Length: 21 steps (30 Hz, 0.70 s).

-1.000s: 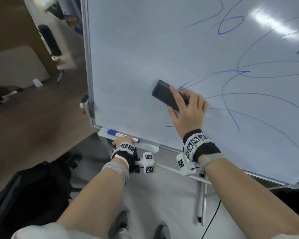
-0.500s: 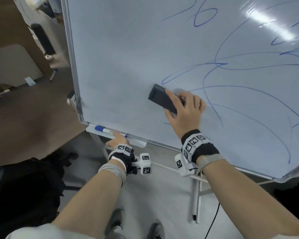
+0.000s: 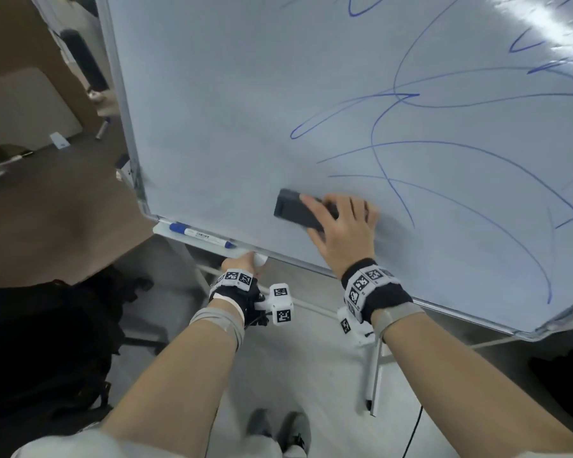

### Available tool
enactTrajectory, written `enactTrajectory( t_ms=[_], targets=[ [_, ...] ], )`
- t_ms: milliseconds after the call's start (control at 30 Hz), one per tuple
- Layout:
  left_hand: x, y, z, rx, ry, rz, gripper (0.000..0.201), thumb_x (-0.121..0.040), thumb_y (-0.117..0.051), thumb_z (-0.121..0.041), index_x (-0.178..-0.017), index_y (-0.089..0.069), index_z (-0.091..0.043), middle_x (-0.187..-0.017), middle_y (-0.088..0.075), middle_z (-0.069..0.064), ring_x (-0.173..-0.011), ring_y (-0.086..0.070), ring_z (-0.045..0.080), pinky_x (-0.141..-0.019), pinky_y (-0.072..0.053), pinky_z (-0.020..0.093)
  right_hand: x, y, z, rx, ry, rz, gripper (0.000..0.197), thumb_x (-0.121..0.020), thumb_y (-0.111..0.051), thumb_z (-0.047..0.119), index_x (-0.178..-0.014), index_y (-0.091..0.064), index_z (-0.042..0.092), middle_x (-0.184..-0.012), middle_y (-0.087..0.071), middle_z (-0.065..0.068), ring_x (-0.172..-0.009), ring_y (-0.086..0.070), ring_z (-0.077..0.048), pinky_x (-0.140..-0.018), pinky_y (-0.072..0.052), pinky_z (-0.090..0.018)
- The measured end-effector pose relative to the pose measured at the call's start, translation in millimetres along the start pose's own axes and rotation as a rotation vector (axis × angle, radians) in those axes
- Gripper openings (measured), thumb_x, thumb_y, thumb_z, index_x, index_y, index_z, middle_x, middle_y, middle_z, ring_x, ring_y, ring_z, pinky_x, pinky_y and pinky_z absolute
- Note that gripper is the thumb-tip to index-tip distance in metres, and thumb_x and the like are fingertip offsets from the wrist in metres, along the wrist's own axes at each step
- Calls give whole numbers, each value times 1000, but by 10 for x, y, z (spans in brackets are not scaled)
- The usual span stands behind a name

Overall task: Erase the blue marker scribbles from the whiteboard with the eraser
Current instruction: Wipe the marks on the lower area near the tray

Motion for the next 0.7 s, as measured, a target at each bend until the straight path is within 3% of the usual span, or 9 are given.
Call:
enactTrajectory(
  t_ms=[67,100,200,267,333,400,467,600,700],
  targets=[
    [28,79,-84,-72,-39,-36,48,-95,-51,-55,-107,-58,-10,-92,-62,8,-80,-57,25,-73,-47,29,-282,277,-117,-11,-151,-155,62,-79,-70,37,-138,-52,36,-118,-58,-1,-108,-50,-29,-98,-32,-45],
    [41,107,-133,-214,-70,-37,52,-95,-46,-59,-107,-57,-10,-95,-63,9,-82,-57,25,-73,-46,30,-393,405,-164,-35,-212,-233,60,-79,-70,36,-136,-53,34,-119,-58,0,-108,-50,-28,-98,-32,-45],
    [31,1,-154,-561,-123,77,54,-98,-48,-51,-123,-54,-3,-104,-62,10,-83,-59,23,-71,-50,26,-487,570,-216,-44,-212,-322,51,-76,-73,29,-126,-61,33,-116,-60,-1,-104,-51,-27,-96,-35,-45],
    [55,16,-196,-697,-148,49,50,-95,-57,-50,-120,-54,-7,-99,-56,9,-77,-56,20,-73,-47,26,-358,431,-191,-33,-118,-230,51,-74,-76,26,-123,-63,32,-112,-59,-4,-99,-50,-28,-93,-37,-43],
    [73,26,-235,-775,-174,12,47,-91,-63,-50,-115,-53,-11,-101,-53,10,-91,-58,24,-79,-49,31,-91,166,-124,-49,-21,-70,54,-71,-80,23,-121,-63,30,-109,-58,-7,-96,-49,-29,-88,-40,-43],
    [56,-27,-255,-852,-210,26,52,-93,-57,-56,-121,-54,-12,-110,-61,11,-106,-61,29,-83,-48,32,213,-86,-51,-31,73,99,55,-67,-84,22,-118,-64,29,-108,-58,-7,-95,-51,-30,-86,-42,-43],
    [86,-41,-266,-881,-204,28,54,-96,-47,-60,-124,-55,-14,-115,-67,10,-112,-63,30,-87,-47,30,373,-140,-73,-8,85,157,55,-67,-85,24,-117,-65,30,-108,-59,-5,-96,-52,-29,-87,-41,-43],
    [109,-63,-289,-890,-216,-12,35,-95,-51,-56,-106,-57,-24,-105,-61,4,-116,-60,24,-94,-44,28,-37,365,-268,10,-64,-54,52,-75,-78,29,-124,-63,30,-112,-60,-4,-99,-52,-30,-88,-38,-42],
    [105,-124,-253,-921,-139,-9,36,-95,-55,-48,-113,-60,-18,-117,-65,4,-117,-60,24,-98,-44,31,-418,765,-542,8,-243,-296,47,-80,-72,30,-126,-63,29,-118,-58,-5,-104,-51,-31,-91,-37,-41]
  ],
)
Point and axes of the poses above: each hand's wrist, its own x-axis away from the middle knuckle, its own y-axis out of the back of the hand, z = x × y, the point moved 6 cm from there along -x, towards the middle knuckle
